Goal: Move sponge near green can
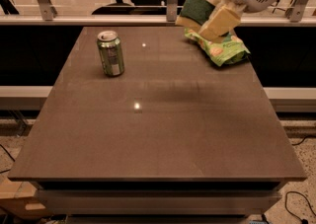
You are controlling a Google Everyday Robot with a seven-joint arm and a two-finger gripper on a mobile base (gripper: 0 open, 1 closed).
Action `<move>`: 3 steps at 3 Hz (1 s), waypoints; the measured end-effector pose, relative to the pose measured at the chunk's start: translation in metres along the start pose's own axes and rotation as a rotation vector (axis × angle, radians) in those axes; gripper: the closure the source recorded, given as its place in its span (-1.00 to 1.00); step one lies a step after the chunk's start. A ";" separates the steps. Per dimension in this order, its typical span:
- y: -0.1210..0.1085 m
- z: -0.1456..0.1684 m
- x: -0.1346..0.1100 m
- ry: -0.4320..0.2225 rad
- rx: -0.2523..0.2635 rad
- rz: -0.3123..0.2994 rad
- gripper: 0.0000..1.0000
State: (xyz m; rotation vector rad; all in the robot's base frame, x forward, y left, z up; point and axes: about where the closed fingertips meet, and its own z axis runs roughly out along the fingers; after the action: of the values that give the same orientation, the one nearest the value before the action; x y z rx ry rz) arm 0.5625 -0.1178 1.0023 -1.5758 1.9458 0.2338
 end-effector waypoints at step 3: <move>0.019 0.068 -0.018 -0.005 -0.168 -0.057 1.00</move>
Offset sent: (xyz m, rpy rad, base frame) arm 0.0052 0.0594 -0.0483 0.0109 0.1111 0.1712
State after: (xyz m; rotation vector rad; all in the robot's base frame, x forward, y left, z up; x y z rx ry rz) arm 0.5703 -0.0640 0.9544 -1.7335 1.9161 0.3860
